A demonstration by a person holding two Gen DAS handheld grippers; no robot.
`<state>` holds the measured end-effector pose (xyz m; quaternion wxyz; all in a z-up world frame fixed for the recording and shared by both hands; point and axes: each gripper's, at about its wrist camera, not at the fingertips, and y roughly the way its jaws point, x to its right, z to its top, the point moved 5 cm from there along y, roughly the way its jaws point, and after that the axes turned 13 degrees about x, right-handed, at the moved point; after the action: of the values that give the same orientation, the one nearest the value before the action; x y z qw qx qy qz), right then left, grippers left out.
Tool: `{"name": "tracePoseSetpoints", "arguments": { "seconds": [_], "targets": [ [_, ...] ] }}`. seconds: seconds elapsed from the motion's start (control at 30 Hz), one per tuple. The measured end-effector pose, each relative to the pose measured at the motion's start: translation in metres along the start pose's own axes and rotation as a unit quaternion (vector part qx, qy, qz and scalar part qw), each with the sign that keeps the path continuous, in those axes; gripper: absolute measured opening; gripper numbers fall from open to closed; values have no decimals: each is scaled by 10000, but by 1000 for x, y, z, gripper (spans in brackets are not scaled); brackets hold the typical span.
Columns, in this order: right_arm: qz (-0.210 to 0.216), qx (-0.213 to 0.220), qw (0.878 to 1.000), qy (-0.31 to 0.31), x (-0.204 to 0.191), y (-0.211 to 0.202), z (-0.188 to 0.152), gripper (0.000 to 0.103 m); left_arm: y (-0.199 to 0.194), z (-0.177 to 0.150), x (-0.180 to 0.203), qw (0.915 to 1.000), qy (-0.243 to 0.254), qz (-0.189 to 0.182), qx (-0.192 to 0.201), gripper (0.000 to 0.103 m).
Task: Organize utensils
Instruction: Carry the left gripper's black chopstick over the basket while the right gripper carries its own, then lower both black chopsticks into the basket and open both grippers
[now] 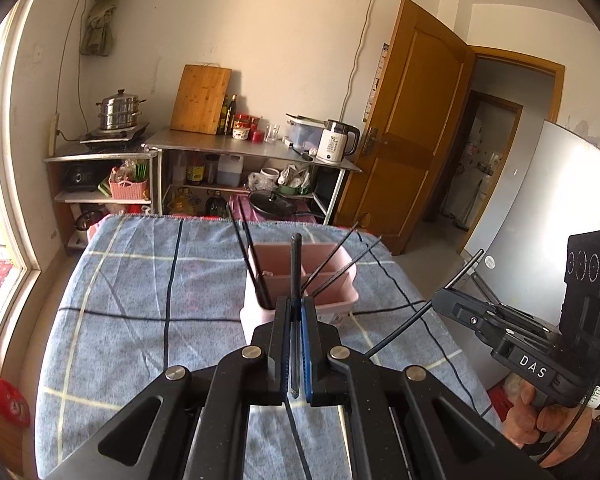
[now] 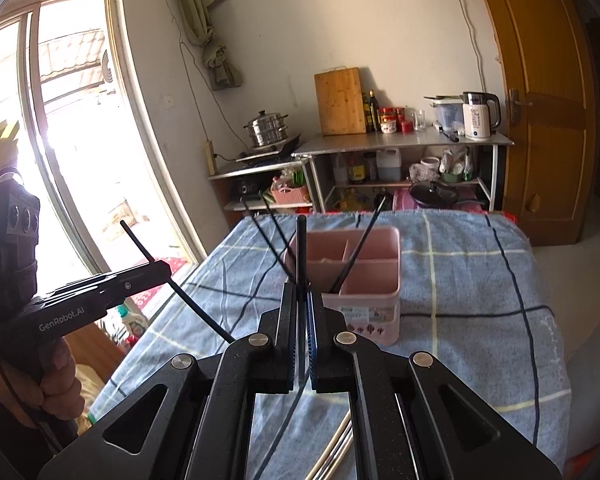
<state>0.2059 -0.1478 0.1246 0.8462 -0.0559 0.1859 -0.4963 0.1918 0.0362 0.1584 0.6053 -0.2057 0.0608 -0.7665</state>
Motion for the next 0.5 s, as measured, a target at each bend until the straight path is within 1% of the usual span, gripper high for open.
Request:
{"name": "tracePoseSetpoints", "arguments": {
  "seconds": [0.3,0.5],
  "targets": [
    [-106,411,9991,63,14,22,48,5,33,51,0,9997,-2,-40,248,4],
    [-144,635,9978,80,21,37,71,5,55,79,-3,9991,-10,-23,428,4]
  ]
}}
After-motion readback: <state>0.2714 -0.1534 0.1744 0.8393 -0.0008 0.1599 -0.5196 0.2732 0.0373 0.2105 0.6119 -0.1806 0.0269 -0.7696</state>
